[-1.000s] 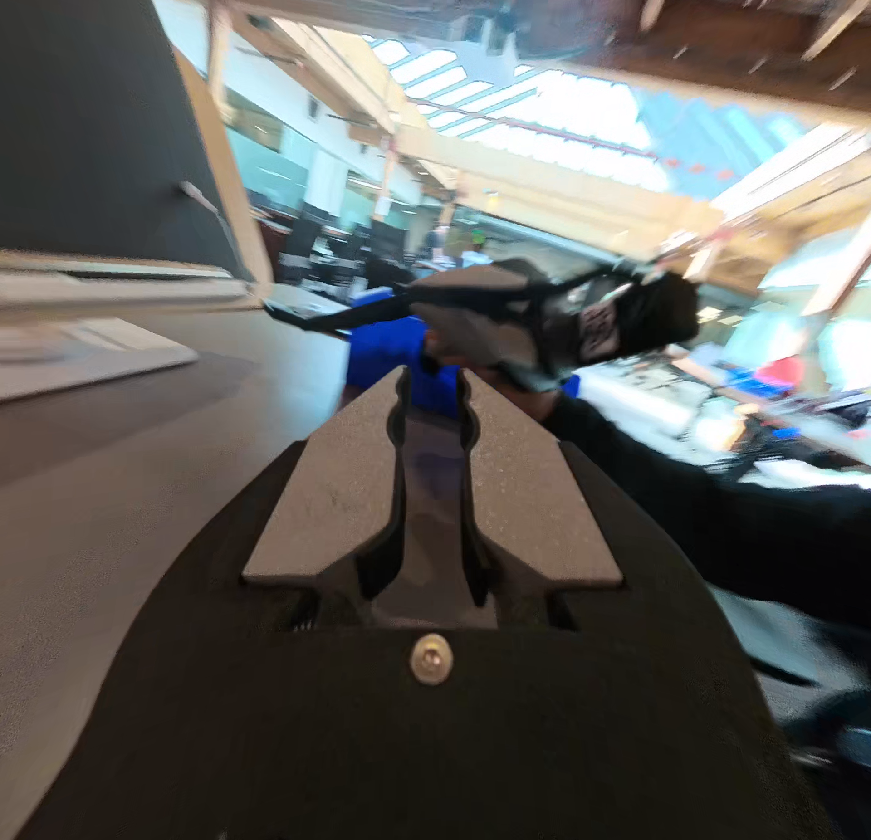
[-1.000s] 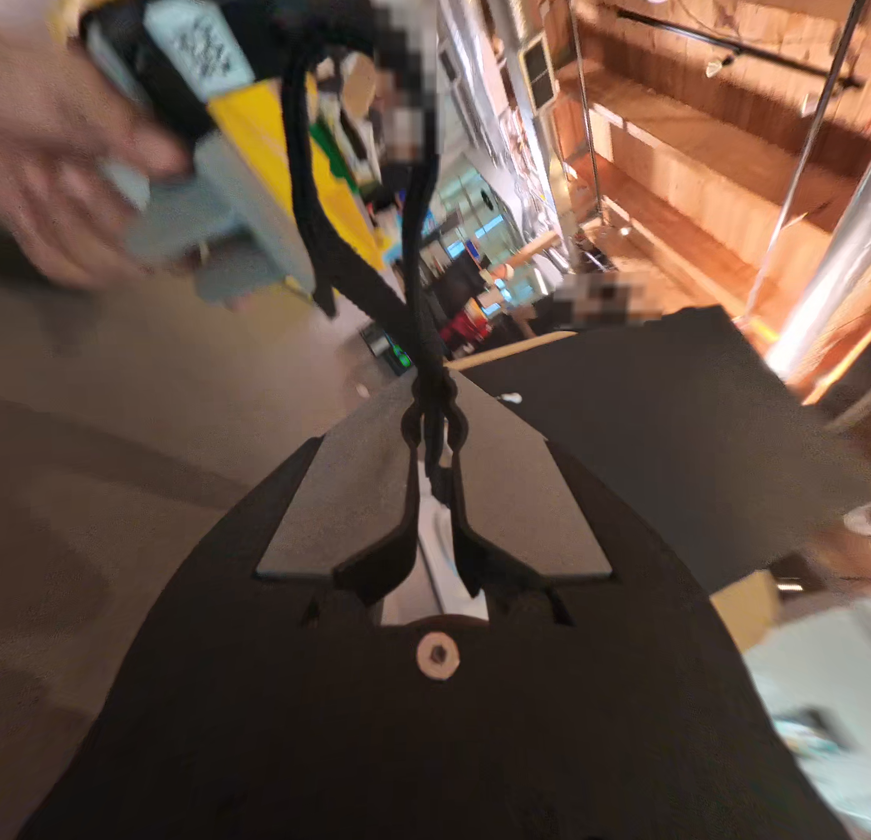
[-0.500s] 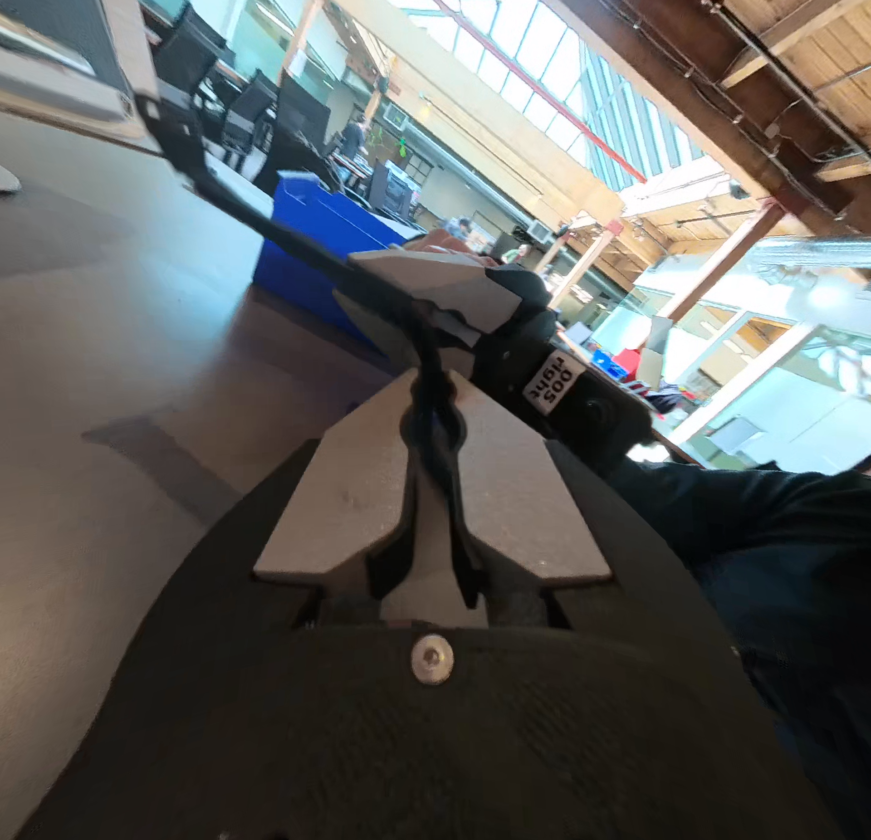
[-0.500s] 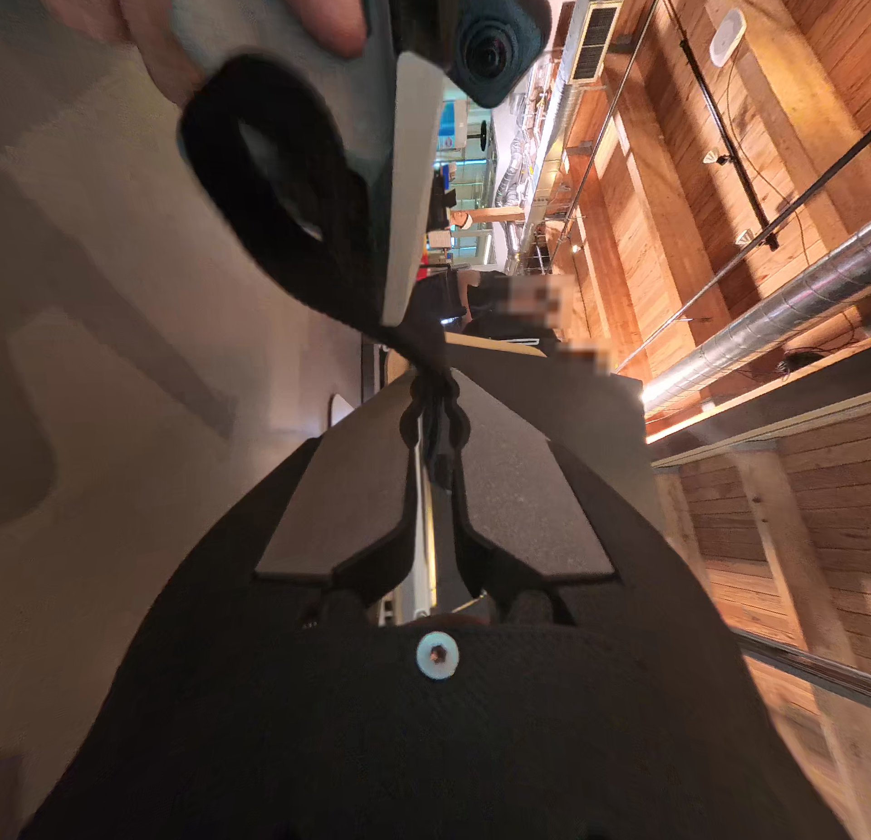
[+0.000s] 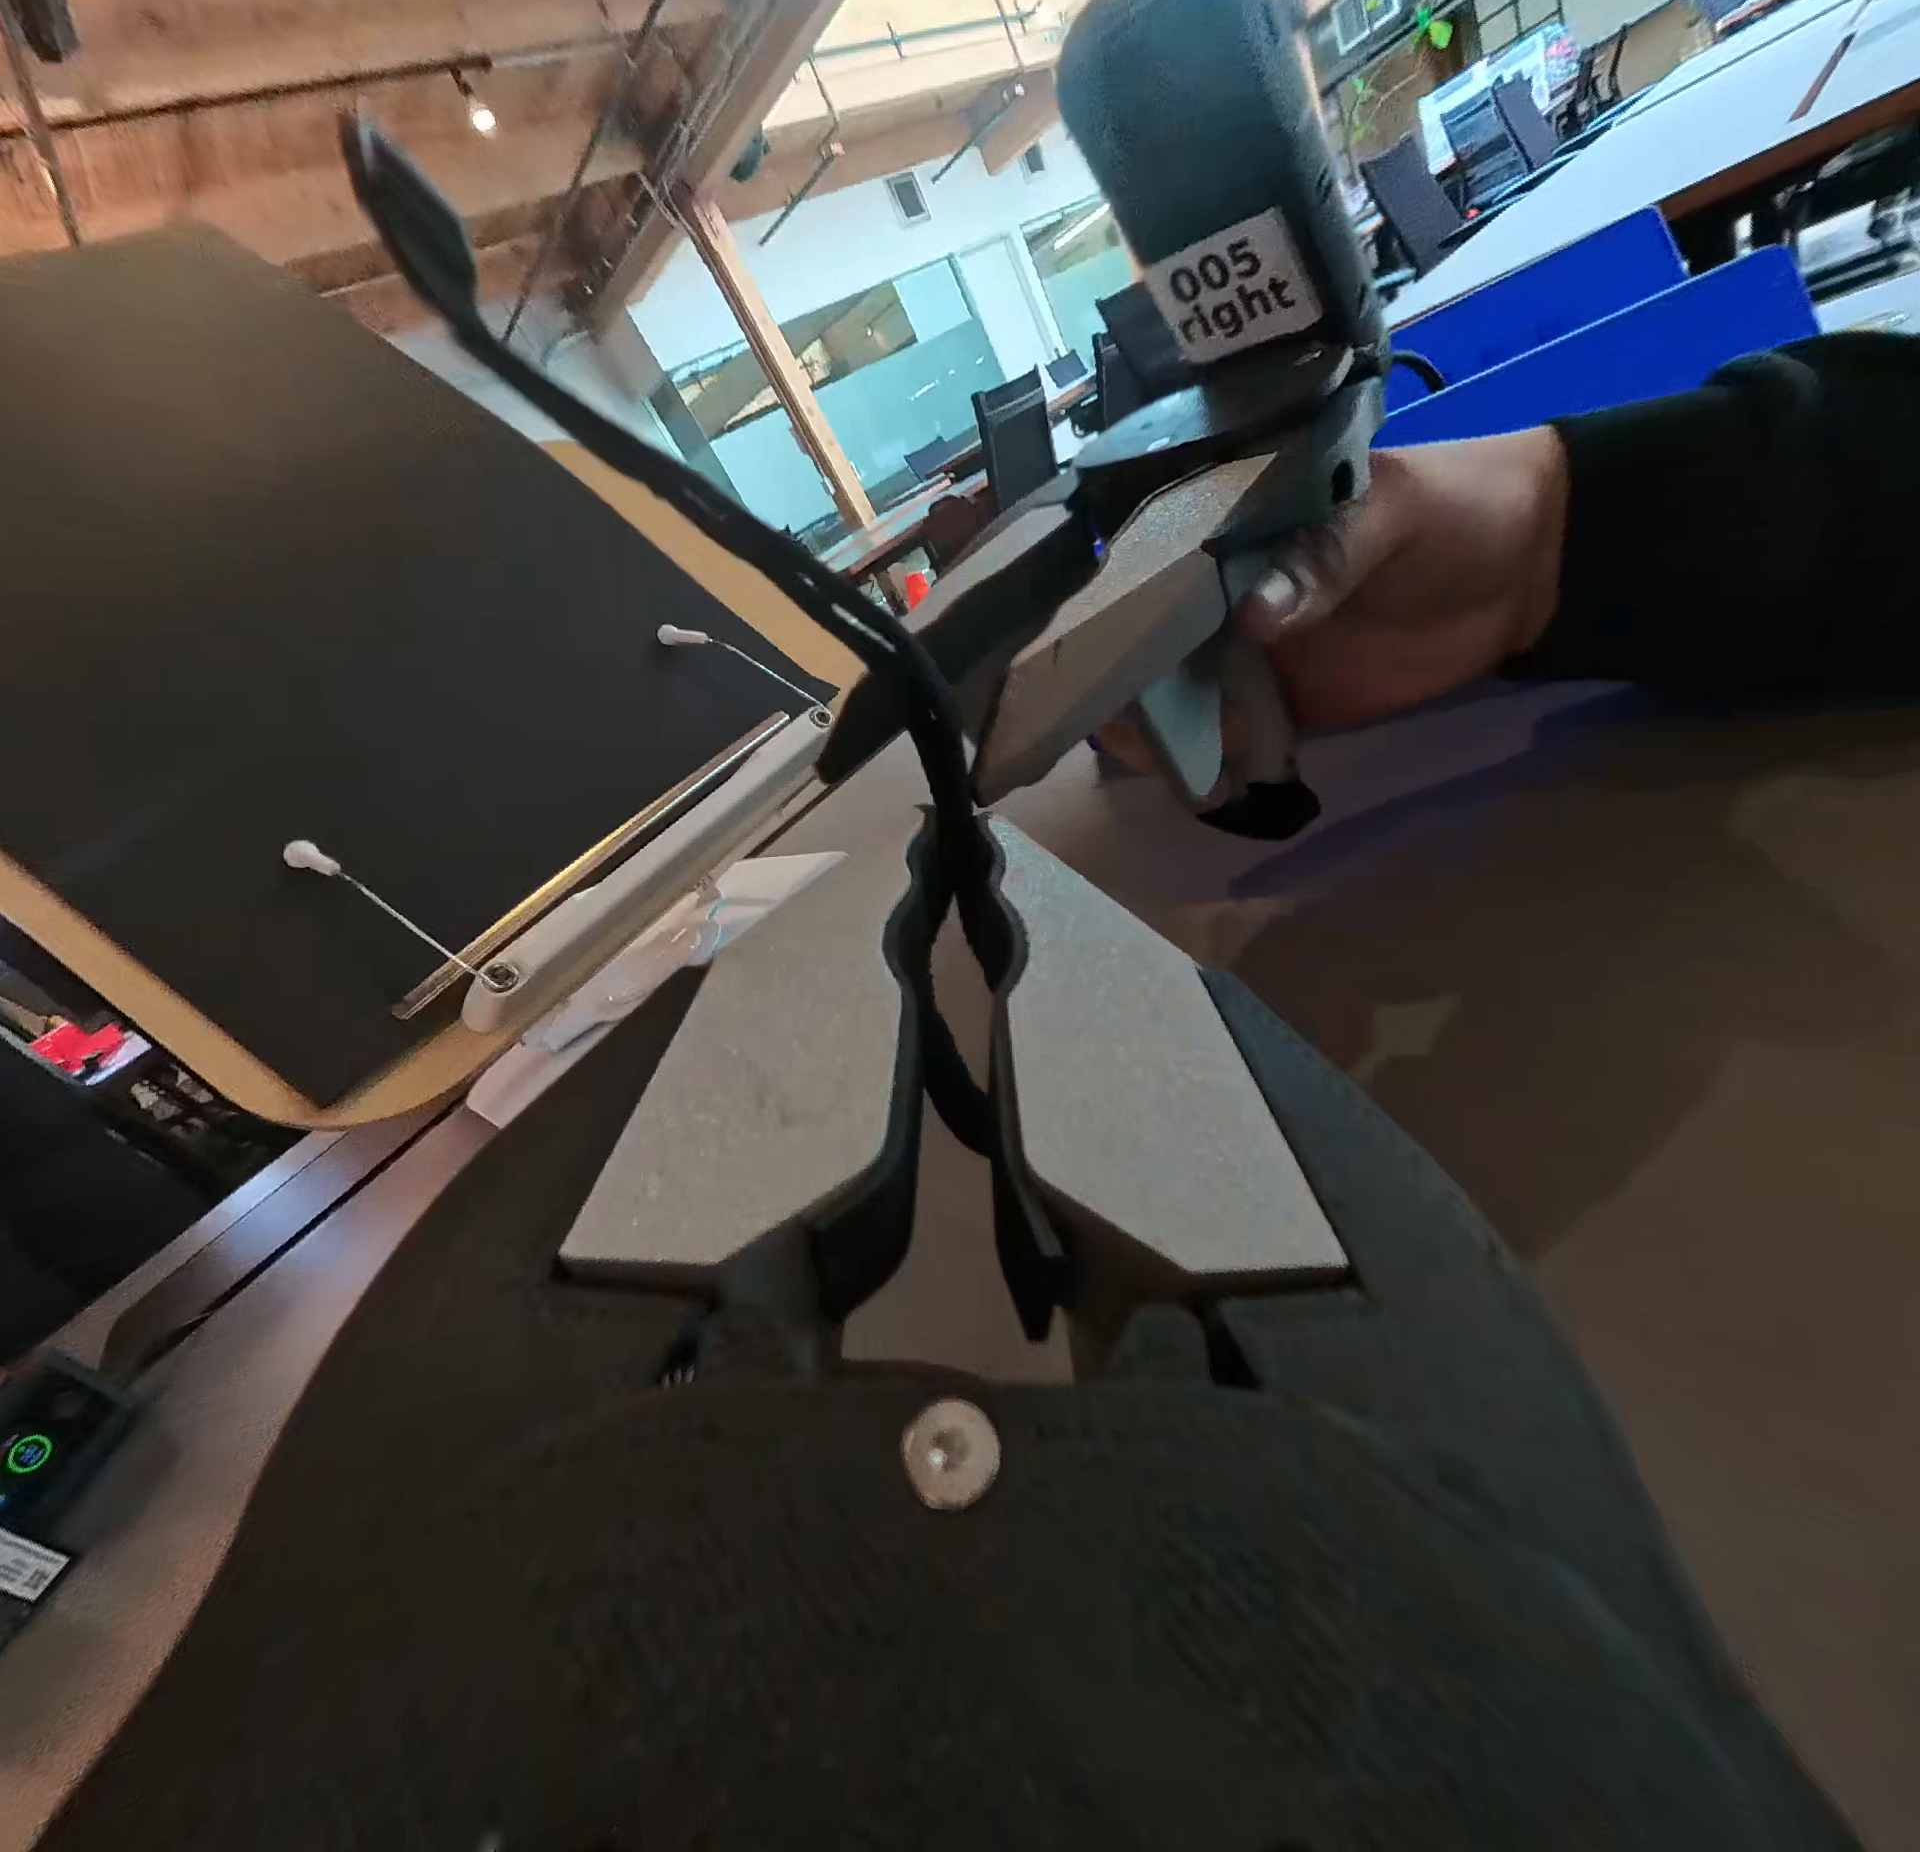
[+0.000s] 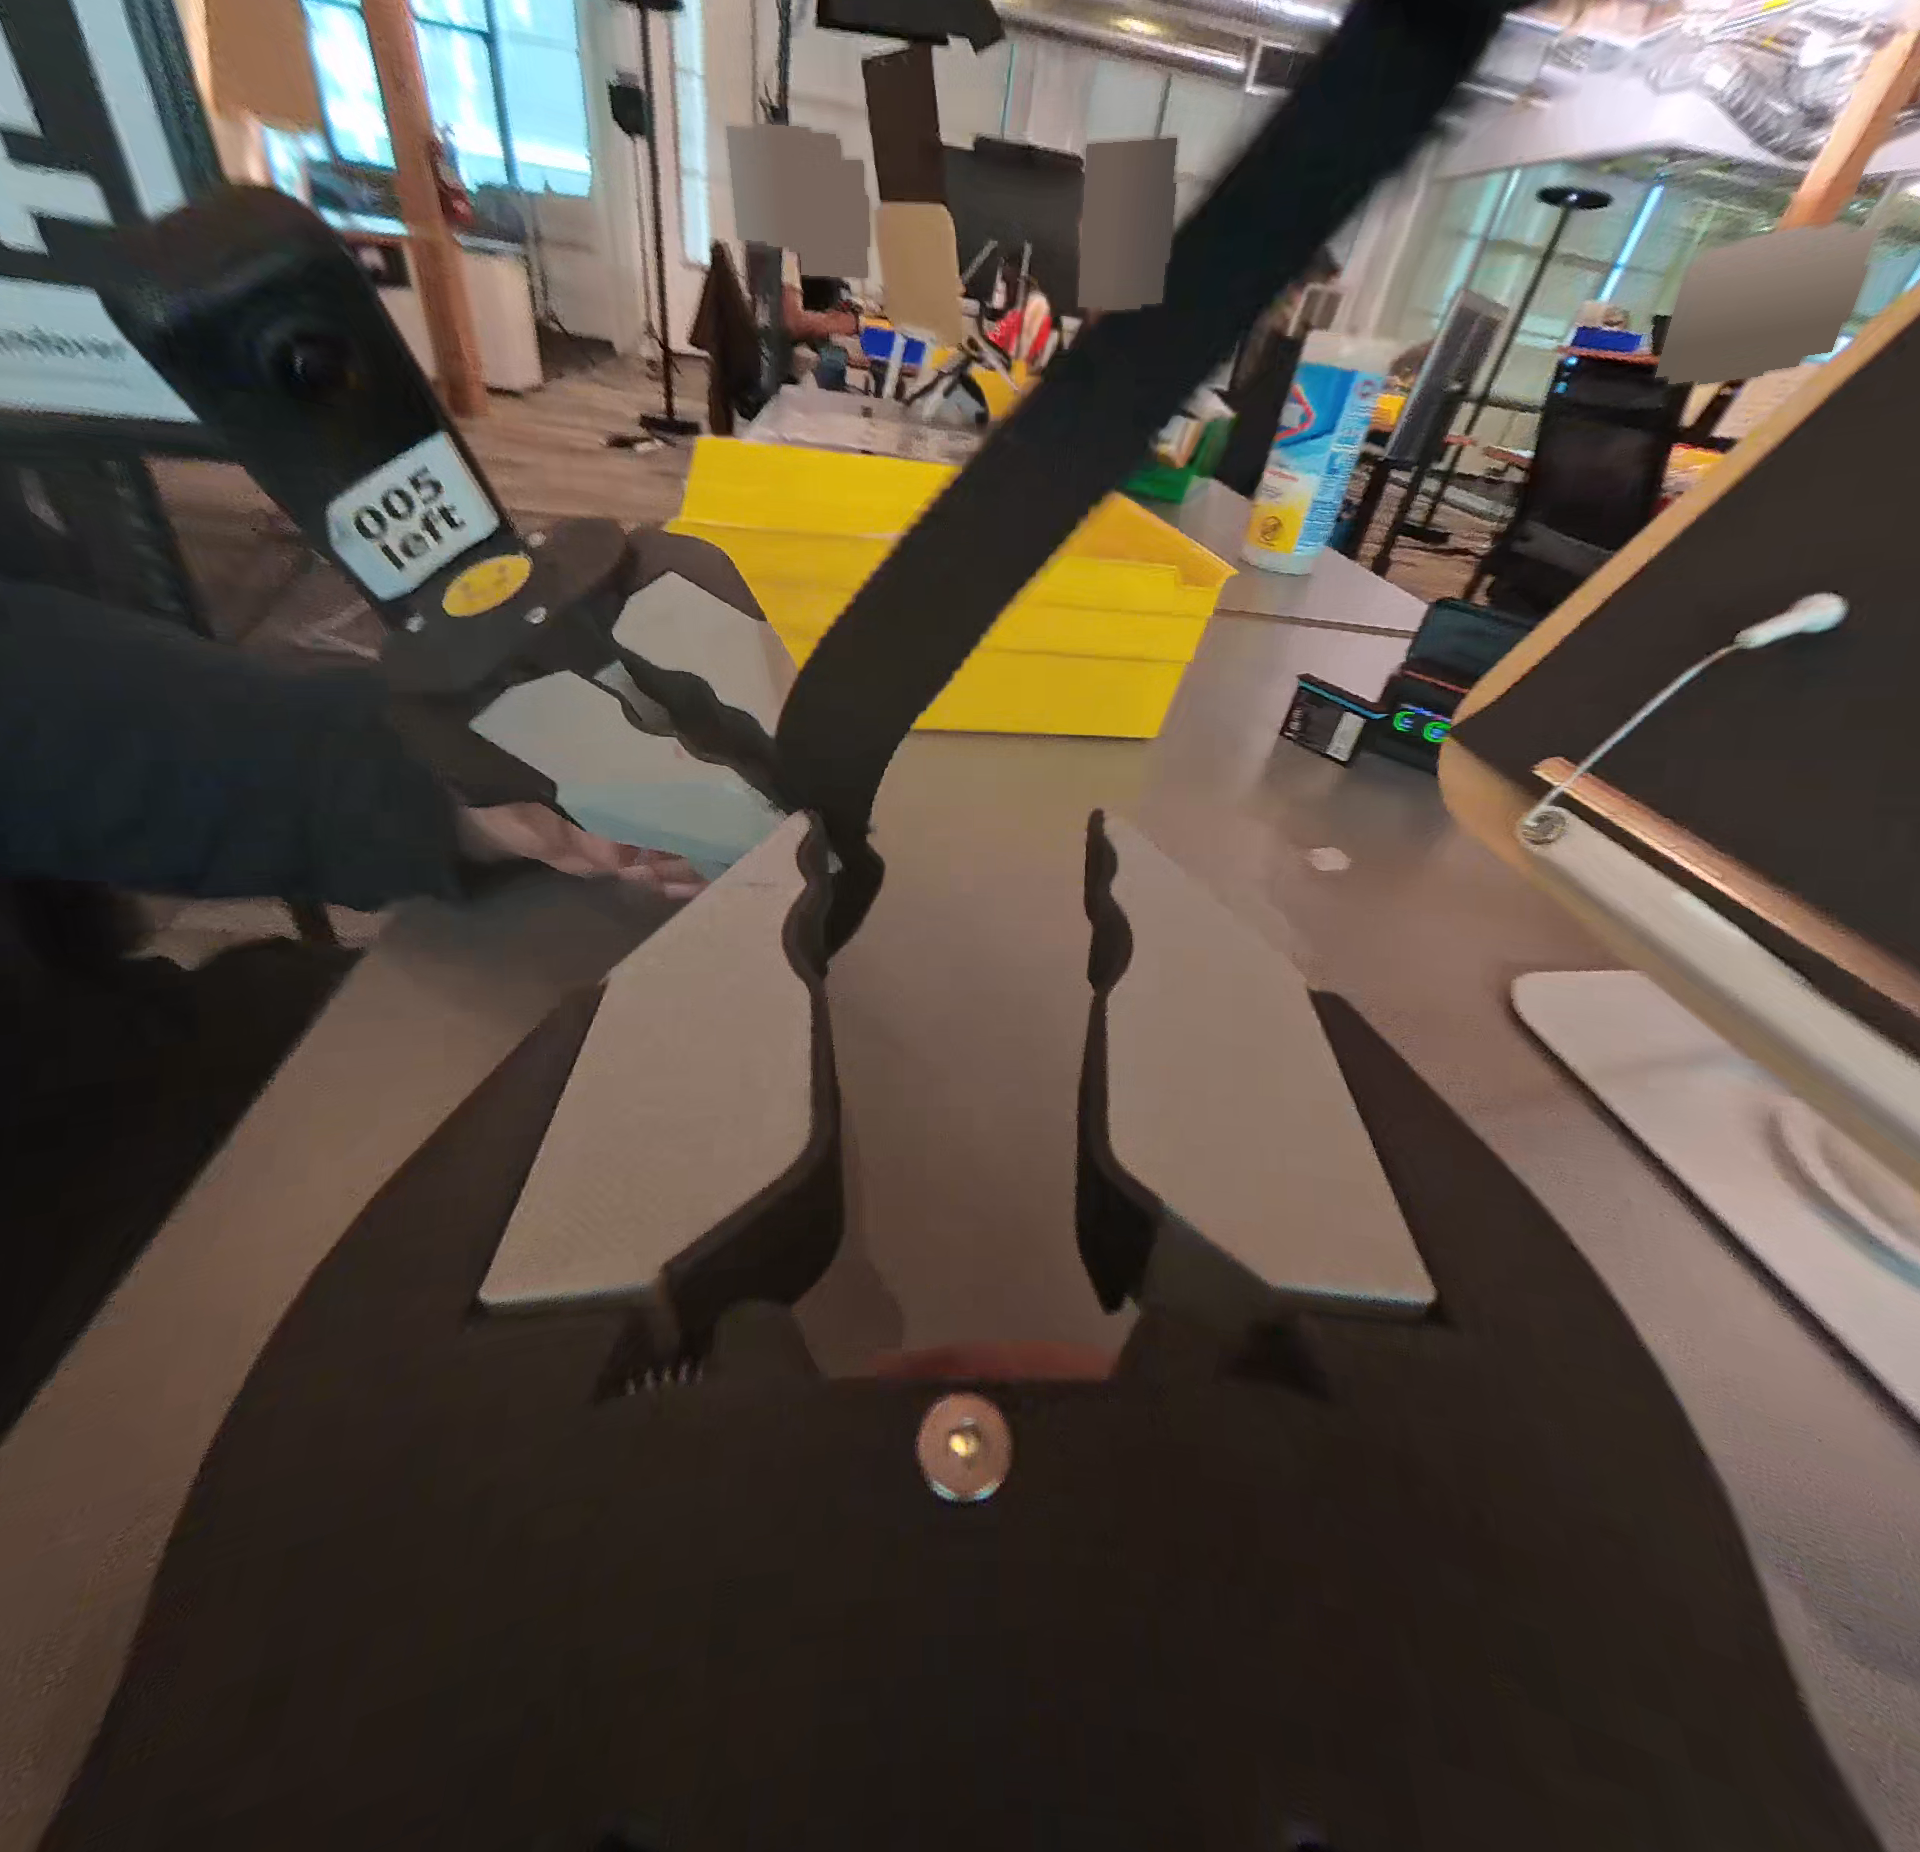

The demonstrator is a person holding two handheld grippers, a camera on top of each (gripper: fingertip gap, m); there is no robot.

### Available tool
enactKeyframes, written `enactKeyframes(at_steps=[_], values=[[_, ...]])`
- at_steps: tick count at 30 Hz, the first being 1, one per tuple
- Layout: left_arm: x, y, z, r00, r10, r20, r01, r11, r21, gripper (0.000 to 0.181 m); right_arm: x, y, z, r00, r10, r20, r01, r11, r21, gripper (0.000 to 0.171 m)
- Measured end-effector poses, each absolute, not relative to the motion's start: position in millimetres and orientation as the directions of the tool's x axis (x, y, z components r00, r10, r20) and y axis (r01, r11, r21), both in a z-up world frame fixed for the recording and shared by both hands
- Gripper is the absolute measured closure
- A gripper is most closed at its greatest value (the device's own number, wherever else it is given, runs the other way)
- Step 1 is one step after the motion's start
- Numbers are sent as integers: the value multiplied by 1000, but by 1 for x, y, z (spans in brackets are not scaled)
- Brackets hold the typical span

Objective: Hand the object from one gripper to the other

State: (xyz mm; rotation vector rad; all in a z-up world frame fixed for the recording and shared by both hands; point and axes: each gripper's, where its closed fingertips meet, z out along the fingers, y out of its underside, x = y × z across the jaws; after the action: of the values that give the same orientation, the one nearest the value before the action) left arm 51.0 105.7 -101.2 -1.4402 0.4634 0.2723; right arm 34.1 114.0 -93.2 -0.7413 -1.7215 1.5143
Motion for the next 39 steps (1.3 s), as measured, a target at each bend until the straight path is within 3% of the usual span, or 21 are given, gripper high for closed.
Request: enactKeyframes(at_steps=[3,6,7,8,10,17,20,22,26,32,35,37,39], values=[[52,105,-102,896,-131,-423,-409,122,-904,179,42,100,-94,-662,743,98,-37,98,-994,150],[57,106,-107,881,-159,-445,-432,111,-895,180,52,85,-90,-737,674,46,-36,28,-999,122],[62,106,-109,866,-179,-466,-451,120,-884,180,51,85,-91,-733,679,46,-30,35,-999,126],[68,105,-112,850,-200,-488,-470,131,-873,180,50,86,-92,-727,683,64,-36,56,-998,145],[66,107,-113,837,-168,-521,-505,129,-854,177,55,81,-93,-746,656,116,-65,102,-993,162],[41,110,-107,913,-79,-400,-396,66,-916,166,45,99,-85,-661,733,160,-98,126,-987,170],[10,114,-107,938,57,-343,-344,2,-939,162,33,124,-84,-535,835,129,-14,144,-990,170],[1,123,-114,958,45,-282,-279,-59,-958,162,26,148,-87,-410,909,78,93,127,-988,170],[-13,141,-136,985,3,-170,-165,-218,-962,155,34,178,-70,-173,961,216,83,233,-969,170],[-26,158,-151,962,17,-272,-252,-318,-914,155,94,237,-4,221,926,305,147,278,-949,170],[-32,163,-154,955,39,-296,-265,-346,-900,167,144,300,9,430,818,381,307,264,-914,170],[-37,165,-155,956,56,-288,-250,-359,-899,181,168,336,-14,469,788,398,490,143,-860,168],[-52,168,-157,949,130,-286,-217,-387,-896,181,184,358,-49,458,783,421,657,20,-754,161]])
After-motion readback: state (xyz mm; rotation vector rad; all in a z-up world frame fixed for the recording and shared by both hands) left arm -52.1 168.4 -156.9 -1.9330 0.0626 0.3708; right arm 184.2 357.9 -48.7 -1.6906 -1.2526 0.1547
